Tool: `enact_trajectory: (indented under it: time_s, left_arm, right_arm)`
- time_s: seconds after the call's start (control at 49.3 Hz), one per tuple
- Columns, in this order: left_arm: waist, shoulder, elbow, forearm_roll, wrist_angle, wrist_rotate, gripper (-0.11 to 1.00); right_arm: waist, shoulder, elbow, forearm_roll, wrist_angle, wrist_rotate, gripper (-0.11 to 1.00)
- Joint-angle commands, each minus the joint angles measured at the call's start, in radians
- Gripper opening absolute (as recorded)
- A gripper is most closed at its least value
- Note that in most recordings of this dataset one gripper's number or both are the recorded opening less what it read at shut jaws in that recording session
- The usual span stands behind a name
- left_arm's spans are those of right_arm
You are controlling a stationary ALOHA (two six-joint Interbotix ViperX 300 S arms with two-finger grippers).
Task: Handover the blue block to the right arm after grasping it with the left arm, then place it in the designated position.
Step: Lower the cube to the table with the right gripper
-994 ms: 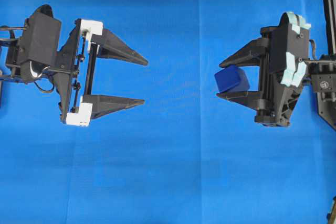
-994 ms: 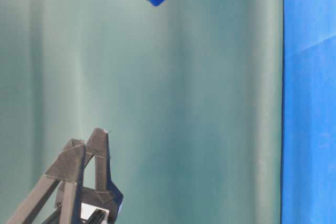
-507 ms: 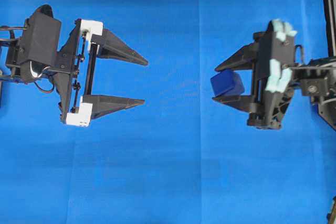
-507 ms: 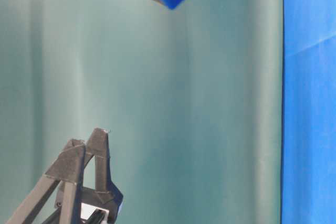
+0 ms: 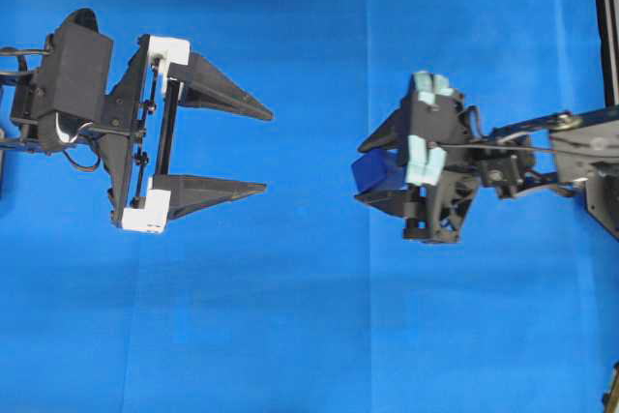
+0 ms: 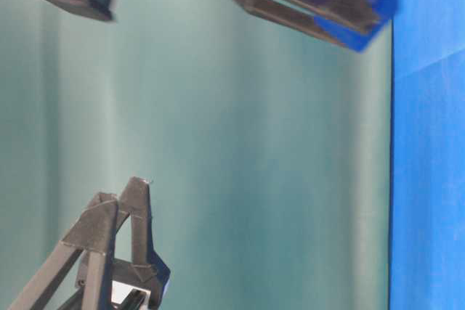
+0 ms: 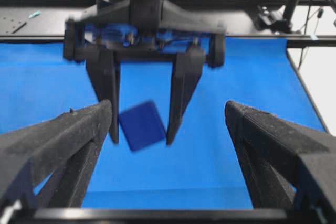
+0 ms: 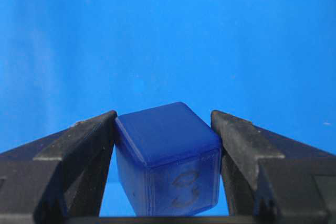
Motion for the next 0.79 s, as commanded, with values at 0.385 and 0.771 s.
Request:
enact_trajectory:
  time_s: [0.385, 0.771]
  left_arm:
    - [0.006, -0.015, -0.028, 0.003, -0.005, 0.002, 0.93]
    - [0.006, -0.015, -0.028, 0.003, -0.003, 0.000, 0.93]
  right_arm:
    - [-0.074, 0.238, 0.014, -0.002, -0.342, 0.002, 0.50]
    - [-0.098, 0.342, -0.015, 0.000, -0.416, 0.002, 0.50]
